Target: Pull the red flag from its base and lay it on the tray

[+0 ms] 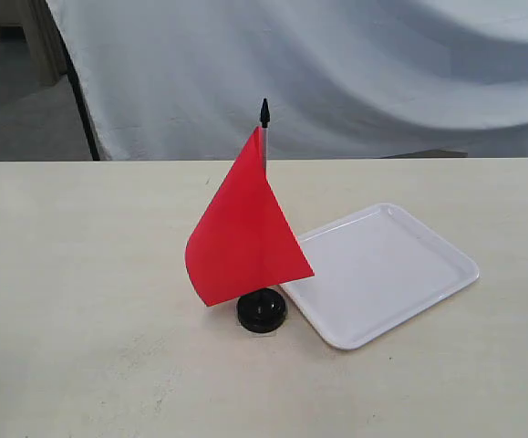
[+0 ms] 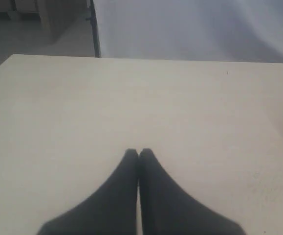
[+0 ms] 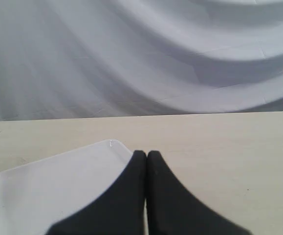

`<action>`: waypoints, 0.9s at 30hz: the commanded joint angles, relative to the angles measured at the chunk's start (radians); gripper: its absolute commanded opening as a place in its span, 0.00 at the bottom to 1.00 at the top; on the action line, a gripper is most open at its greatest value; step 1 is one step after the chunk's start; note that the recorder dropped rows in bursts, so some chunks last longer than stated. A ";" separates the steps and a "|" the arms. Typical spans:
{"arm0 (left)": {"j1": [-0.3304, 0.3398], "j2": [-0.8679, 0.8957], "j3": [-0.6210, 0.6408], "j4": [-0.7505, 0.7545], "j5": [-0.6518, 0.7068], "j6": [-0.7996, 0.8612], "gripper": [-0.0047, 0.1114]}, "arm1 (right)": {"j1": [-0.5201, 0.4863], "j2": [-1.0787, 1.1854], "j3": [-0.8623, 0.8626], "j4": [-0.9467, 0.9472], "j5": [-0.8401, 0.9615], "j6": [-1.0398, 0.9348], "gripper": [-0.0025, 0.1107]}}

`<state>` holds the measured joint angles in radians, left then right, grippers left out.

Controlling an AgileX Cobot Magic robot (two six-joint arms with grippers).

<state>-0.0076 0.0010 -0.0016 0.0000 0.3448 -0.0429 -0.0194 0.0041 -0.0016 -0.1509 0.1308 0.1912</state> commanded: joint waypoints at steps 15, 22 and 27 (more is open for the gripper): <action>-0.010 -0.001 0.002 0.000 -0.003 0.001 0.04 | 0.001 -0.004 0.002 -0.004 0.003 0.000 0.02; -0.010 -0.001 0.002 0.000 -0.003 0.001 0.04 | 0.001 -0.004 0.002 -0.004 -0.316 0.012 0.02; -0.010 -0.001 0.002 0.000 -0.003 0.001 0.04 | 0.001 -0.004 0.002 -0.004 -0.598 0.013 0.02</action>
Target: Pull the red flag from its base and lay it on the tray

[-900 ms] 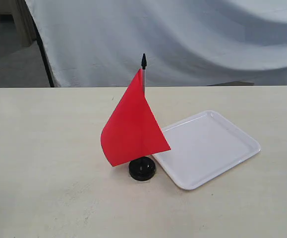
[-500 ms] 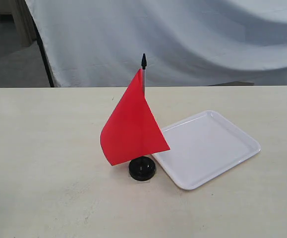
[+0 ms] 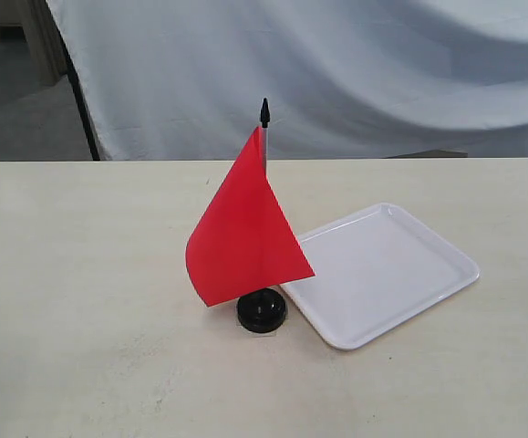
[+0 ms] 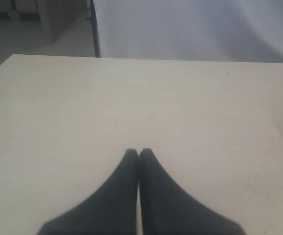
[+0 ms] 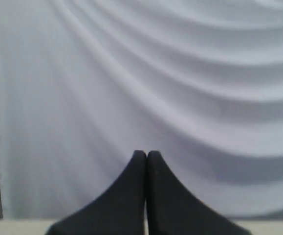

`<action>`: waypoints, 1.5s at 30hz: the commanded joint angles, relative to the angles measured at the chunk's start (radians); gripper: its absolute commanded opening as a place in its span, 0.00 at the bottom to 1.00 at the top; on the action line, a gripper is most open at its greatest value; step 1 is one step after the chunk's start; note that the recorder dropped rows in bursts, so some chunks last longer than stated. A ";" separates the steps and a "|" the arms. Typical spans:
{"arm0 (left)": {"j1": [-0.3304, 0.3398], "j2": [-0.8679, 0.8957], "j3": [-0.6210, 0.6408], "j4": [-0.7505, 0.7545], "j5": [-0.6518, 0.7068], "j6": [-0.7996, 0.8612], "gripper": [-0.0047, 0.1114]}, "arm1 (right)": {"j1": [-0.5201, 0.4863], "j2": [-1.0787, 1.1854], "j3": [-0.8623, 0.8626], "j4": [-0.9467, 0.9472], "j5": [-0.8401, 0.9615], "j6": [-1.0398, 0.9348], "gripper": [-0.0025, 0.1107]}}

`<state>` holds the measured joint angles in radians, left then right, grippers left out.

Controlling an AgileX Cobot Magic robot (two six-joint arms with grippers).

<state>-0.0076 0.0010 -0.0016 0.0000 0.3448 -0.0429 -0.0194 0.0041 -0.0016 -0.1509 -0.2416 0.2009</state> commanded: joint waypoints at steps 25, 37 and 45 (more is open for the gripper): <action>-0.010 -0.001 0.002 0.000 -0.003 0.001 0.04 | 0.001 0.288 -0.049 -0.164 -0.563 0.405 0.02; -0.010 -0.001 0.002 0.000 -0.003 0.001 0.04 | 0.001 1.361 -0.210 -0.537 -0.979 0.158 0.02; -0.010 -0.001 0.002 0.000 -0.003 0.001 0.04 | 0.001 2.008 -0.599 -0.901 -0.979 0.094 0.02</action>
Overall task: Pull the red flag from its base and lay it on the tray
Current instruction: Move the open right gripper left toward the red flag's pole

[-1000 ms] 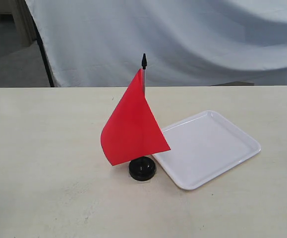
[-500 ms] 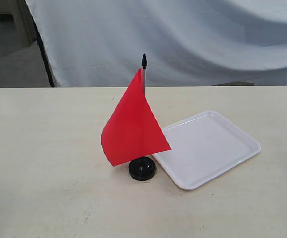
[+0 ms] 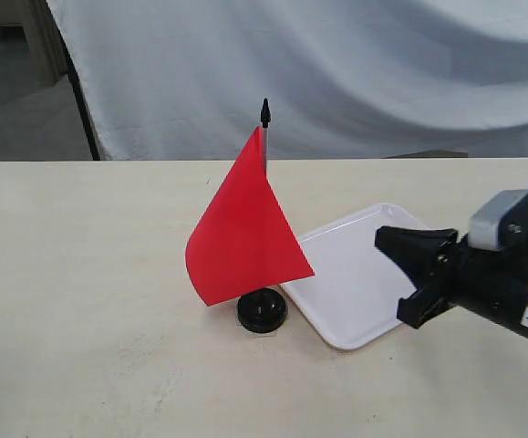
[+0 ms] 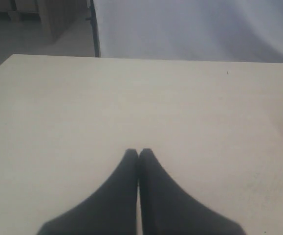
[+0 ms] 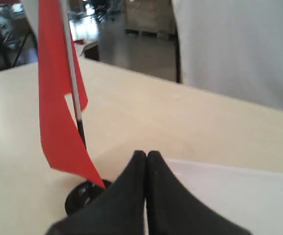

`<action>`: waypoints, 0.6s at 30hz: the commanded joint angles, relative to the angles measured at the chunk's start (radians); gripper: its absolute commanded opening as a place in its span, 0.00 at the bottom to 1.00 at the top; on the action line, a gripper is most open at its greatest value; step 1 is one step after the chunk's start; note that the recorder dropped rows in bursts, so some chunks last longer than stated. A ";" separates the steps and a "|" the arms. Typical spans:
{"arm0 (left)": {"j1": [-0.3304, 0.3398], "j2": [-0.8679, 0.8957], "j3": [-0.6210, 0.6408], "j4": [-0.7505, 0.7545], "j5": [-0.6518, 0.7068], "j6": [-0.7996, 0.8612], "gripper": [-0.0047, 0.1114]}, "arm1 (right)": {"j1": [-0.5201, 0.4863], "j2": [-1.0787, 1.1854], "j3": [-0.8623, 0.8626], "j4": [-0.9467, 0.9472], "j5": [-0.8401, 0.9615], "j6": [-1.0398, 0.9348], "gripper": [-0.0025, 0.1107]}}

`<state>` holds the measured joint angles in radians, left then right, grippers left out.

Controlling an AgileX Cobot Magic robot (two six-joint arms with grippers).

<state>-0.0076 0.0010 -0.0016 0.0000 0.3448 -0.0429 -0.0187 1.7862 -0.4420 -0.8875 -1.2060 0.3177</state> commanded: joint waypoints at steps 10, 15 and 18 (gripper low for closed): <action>-0.010 -0.001 0.002 0.000 -0.003 0.001 0.04 | 0.070 0.374 -0.305 -0.273 -0.015 0.044 0.03; -0.010 -0.001 0.002 0.000 -0.003 0.001 0.04 | 0.071 0.374 -0.305 -0.266 -0.015 0.068 0.57; -0.010 -0.001 0.002 0.000 -0.003 0.001 0.04 | 0.073 0.374 -0.305 -0.260 -0.015 0.083 0.95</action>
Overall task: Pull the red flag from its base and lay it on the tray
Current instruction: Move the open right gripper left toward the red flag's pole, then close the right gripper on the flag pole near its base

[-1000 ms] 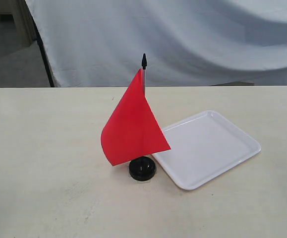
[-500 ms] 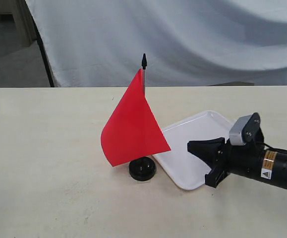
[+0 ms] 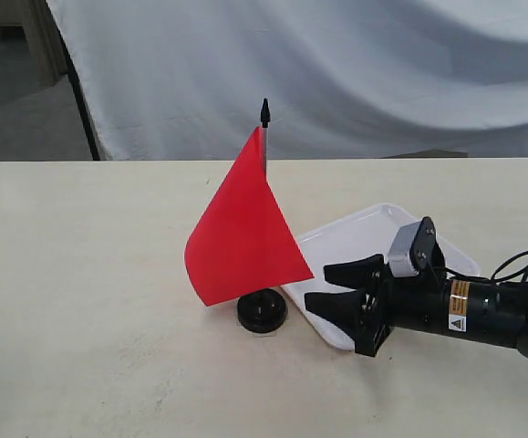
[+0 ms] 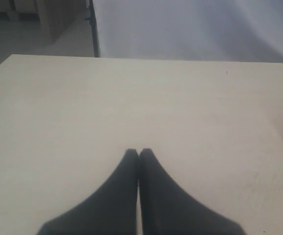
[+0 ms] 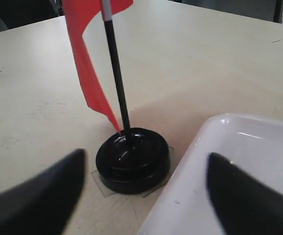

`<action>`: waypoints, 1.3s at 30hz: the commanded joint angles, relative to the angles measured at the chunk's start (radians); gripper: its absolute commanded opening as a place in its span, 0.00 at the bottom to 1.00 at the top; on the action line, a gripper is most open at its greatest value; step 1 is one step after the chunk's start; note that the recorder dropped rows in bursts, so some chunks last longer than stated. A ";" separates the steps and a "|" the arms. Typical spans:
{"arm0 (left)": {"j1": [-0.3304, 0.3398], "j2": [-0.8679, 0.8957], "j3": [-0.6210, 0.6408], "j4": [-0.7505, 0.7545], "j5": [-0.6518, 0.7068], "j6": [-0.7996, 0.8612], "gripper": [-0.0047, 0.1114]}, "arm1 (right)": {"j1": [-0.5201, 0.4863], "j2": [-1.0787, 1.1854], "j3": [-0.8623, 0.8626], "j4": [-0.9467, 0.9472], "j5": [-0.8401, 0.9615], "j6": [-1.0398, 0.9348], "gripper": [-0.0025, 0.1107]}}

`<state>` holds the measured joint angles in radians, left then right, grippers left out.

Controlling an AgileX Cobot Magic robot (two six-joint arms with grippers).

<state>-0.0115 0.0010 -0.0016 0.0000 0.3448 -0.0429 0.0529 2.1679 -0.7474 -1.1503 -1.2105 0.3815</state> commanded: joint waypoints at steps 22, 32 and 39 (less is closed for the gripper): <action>-0.006 -0.001 0.002 0.000 -0.003 0.001 0.04 | 0.258 -0.008 -0.202 0.125 0.133 0.022 0.95; -0.006 -0.001 0.002 0.000 -0.003 0.001 0.04 | 0.277 -0.008 -0.210 0.158 0.139 0.018 0.95; -0.006 -0.001 0.002 0.000 -0.003 0.001 0.04 | 0.277 -0.008 -0.210 0.154 0.139 0.029 0.55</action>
<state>-0.0115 0.0010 -0.0016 0.0000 0.3448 -0.0429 0.3340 2.1679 -0.9530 -0.9921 -1.0721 0.4014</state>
